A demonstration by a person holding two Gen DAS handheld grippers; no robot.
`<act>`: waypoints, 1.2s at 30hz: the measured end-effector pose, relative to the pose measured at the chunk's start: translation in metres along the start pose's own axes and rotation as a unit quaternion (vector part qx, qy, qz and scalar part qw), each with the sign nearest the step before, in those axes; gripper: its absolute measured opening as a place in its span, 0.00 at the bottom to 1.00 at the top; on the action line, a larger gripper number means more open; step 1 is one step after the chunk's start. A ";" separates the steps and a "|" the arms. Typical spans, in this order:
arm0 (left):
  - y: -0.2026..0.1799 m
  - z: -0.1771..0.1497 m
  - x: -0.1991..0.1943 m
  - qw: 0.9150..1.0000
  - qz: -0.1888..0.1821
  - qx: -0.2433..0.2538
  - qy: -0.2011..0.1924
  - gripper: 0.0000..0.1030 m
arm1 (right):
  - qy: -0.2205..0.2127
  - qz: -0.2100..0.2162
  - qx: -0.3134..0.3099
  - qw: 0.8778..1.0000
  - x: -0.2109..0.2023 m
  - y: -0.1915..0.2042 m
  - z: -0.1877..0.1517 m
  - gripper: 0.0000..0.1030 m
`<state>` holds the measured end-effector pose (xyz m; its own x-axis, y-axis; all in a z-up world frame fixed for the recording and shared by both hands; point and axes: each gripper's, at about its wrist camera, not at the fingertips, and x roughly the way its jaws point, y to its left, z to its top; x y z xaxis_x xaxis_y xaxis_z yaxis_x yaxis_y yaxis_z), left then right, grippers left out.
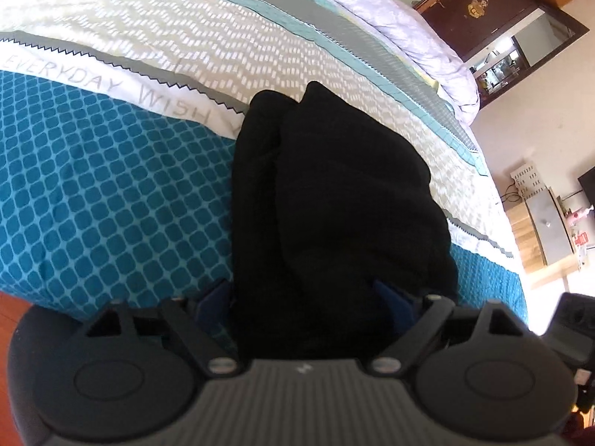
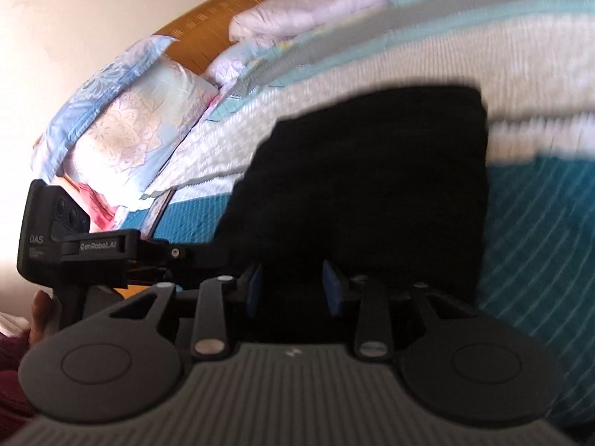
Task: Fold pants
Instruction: 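Press both grippers on the folded black pants to flatten the stack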
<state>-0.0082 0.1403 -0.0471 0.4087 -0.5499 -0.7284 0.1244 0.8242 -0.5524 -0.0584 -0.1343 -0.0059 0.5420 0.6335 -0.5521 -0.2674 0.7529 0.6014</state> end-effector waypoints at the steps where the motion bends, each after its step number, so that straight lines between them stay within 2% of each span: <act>1: 0.000 0.000 0.001 1.000 0.002 0.003 0.000 0.85 | 0.000 0.003 0.003 1.000 0.000 -0.002 0.002 0.37; 5: 0.000 0.000 0.001 1.000 0.000 0.002 0.001 0.85 | -0.001 0.012 0.021 1.000 0.000 -0.006 0.002 0.37; 19: 0.005 0.004 -0.003 1.000 -0.009 -0.016 0.005 0.86 | -0.002 0.015 0.023 1.000 -0.001 -0.003 -0.002 0.37; 25: 0.012 0.013 -0.029 0.999 -0.017 -0.026 -0.028 0.90 | -0.008 0.029 0.015 0.999 -0.011 -0.002 -0.001 0.41; 28: 0.020 0.019 -0.041 0.998 -0.030 -0.043 -0.041 0.93 | -0.035 0.054 0.019 0.998 -0.029 -0.005 0.004 0.47; 30: 0.025 0.024 -0.043 0.997 -0.036 -0.052 -0.043 0.94 | -0.061 0.057 0.021 0.996 -0.045 -0.009 0.007 0.59; 33: 0.028 0.034 -0.039 0.997 -0.033 -0.054 -0.040 0.96 | -0.103 0.043 0.032 0.993 -0.067 -0.018 0.009 0.79; 36: 0.024 0.042 -0.029 0.997 -0.045 -0.052 -0.031 0.99 | -0.119 0.012 0.061 0.991 -0.076 -0.035 0.009 0.84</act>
<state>0.0214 0.1821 -0.0222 0.4563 -0.6086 -0.6491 0.0703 0.7519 -0.6555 -0.0828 -0.2107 0.0200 0.7131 0.5804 -0.3932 -0.1921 0.7011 0.6867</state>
